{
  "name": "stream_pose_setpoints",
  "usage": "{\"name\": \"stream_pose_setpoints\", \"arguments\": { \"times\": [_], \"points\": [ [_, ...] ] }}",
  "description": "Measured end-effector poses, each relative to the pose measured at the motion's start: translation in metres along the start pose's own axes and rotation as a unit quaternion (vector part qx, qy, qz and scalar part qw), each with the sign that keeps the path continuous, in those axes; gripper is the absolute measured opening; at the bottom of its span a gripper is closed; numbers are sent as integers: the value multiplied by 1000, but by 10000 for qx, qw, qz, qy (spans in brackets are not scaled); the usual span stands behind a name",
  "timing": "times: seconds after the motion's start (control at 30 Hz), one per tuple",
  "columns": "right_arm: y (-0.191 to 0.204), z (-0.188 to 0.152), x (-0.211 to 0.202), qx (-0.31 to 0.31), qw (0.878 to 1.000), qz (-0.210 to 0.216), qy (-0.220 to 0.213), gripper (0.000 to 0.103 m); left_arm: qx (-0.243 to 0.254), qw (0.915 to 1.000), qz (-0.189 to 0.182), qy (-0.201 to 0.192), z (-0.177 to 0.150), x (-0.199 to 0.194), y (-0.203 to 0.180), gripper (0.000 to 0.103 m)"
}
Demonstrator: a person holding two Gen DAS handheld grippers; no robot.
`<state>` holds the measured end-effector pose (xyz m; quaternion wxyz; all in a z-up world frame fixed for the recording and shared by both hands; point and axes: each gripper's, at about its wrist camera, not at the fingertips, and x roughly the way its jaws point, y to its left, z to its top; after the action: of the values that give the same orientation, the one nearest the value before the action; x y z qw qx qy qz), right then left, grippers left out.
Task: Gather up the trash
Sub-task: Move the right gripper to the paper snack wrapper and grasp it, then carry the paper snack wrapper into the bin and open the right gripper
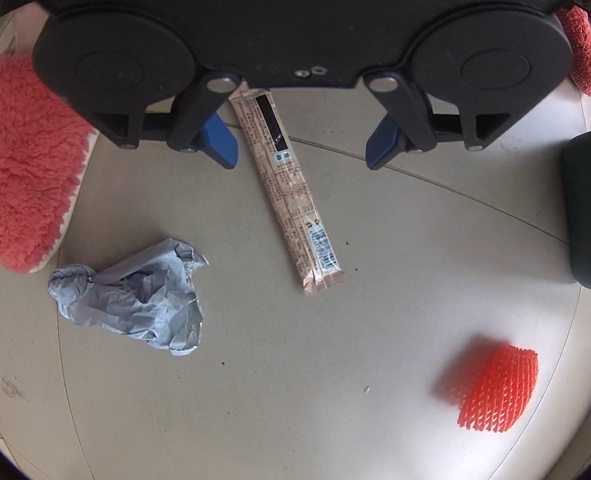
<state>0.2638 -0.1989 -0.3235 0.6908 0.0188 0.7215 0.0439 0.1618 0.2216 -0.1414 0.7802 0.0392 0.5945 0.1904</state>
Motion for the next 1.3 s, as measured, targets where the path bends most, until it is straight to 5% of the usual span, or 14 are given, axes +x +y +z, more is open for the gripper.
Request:
{"name": "stream_pose_setpoints", "arguments": {
  "times": [0.37, 0.47, 0.9, 1.3],
  "points": [
    [-5, -6, 13, -147, 9997, -144, -121, 47, 2, 10000, 21, 53, 2, 3, -2, 20],
    [2, -9, 15, -311, 9987, -380, -164, 26, -8, 10000, -5, 49, 2, 2, 0, 20],
    [66, -28, -8, -675, 9955, -529, -400, 22, -4, 10000, 4, -10, 0, 0, 0, 20],
    [130, -22, -139, -1223, 9831, 288, -1331, 22, -138, 9998, -151, 5, 3, -5, 10, 20]
  ]
}}
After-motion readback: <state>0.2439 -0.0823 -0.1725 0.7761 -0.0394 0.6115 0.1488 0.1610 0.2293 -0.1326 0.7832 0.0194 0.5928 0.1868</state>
